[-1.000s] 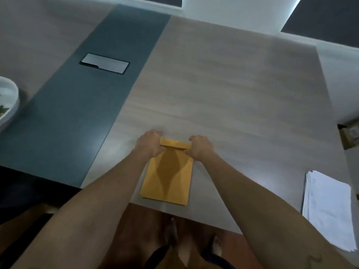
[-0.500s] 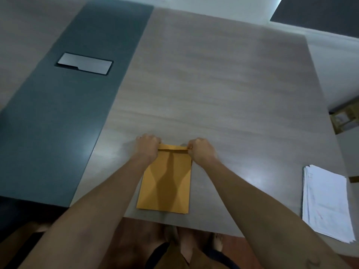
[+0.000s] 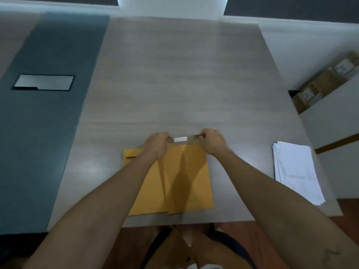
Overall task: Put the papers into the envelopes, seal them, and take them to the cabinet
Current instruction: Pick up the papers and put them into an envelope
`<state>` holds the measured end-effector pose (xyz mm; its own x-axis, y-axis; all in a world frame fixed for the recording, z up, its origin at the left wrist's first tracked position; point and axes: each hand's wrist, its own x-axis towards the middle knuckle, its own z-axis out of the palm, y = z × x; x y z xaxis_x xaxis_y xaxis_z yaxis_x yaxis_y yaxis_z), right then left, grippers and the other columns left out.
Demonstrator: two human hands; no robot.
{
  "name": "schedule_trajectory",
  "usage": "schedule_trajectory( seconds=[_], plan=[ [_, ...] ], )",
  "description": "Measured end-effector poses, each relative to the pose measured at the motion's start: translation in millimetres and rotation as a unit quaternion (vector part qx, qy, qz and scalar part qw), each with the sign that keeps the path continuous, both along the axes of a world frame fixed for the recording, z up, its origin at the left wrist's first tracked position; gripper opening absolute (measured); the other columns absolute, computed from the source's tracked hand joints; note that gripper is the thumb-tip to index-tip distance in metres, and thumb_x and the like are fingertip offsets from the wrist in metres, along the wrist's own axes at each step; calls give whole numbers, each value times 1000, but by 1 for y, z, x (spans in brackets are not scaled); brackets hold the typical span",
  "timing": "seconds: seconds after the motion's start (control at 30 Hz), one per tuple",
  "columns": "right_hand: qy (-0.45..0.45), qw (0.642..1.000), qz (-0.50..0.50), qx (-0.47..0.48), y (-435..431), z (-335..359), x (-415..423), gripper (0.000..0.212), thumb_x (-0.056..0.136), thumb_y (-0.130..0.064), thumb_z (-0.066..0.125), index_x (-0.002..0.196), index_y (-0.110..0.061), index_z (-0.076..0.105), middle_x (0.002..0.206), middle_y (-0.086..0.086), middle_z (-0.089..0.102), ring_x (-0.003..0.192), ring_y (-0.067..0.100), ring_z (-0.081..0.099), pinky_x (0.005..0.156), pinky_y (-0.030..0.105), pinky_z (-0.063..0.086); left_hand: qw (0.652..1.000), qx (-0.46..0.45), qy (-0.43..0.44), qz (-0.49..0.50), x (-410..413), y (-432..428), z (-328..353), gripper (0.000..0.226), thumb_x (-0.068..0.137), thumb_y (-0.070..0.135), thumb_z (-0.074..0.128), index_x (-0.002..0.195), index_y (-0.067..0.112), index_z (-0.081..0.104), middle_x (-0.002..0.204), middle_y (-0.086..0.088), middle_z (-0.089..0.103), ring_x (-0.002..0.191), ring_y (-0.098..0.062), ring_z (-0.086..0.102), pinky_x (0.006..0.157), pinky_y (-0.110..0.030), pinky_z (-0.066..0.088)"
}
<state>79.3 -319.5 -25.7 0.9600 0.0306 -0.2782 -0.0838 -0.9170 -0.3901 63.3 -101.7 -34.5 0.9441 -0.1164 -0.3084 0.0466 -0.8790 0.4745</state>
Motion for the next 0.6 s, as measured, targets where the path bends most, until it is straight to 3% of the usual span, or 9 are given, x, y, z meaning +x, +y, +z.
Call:
schedule_trajectory(
  seconds=[0.27,0.4,0.5,0.6],
  plan=[
    [14,997,-82,-3,-105,-11,-20,24,98,-19,47,111,-12,66,106,14,68,95,30,62,79,36,53,999,-22,17,-30,8,-113,-8,38,97,4,50,131,19,56,128,-13,59,111,-32,55,86,-43,50],
    [19,995,-102,-4,-146,-19,-24,25,99,-20,45,113,-12,64,105,13,67,91,29,63,79,38,55,998,28,-41,-31,3,-161,-17,42,90,8,59,131,16,51,129,-7,51,118,-28,45,94,-37,42],
    [27,993,-111,-26,-165,-24,-17,22,100,-18,44,113,-12,61,103,11,66,88,27,62,74,36,54,993,78,-78,-36,-3,-187,-24,47,80,23,73,122,18,52,120,-3,49,113,-23,46,88,-31,40],
    [30,993,-94,-66,-176,-28,-8,20,100,-18,45,113,-10,58,104,12,65,89,28,63,67,33,49,989,129,-57,-53,-11,-205,-36,61,73,47,80,120,20,53,123,-3,48,115,-23,45,93,-35,45]
  ],
)
